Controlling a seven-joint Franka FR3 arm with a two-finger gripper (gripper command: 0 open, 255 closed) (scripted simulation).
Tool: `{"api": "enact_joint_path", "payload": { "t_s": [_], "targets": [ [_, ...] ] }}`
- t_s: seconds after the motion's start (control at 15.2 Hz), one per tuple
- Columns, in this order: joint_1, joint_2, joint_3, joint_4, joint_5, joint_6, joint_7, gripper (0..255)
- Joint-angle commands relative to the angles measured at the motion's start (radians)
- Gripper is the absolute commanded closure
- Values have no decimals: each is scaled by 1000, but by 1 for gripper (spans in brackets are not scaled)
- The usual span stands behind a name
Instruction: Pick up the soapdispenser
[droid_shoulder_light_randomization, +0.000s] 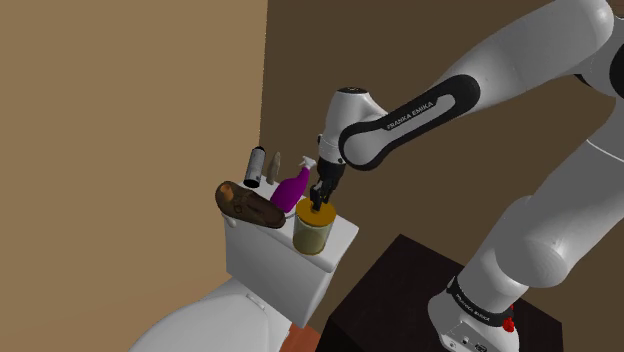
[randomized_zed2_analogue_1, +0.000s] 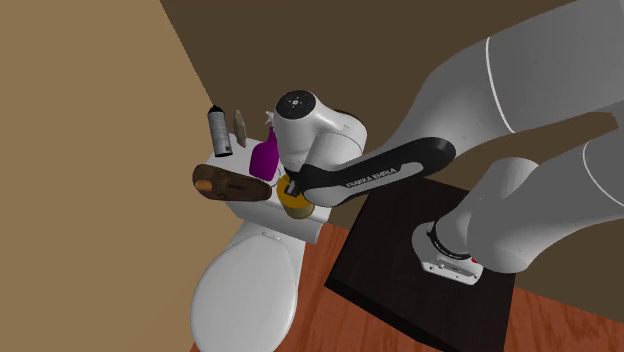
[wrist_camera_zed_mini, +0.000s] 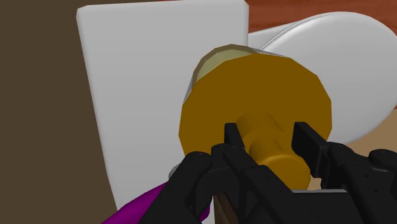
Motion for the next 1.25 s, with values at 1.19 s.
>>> {"api": "enact_joint_path", "payload": {
  "t_s": [1.19],
  "targets": [
    [6,-137,-13,91,29,-226,-24,255]
  ]
}}
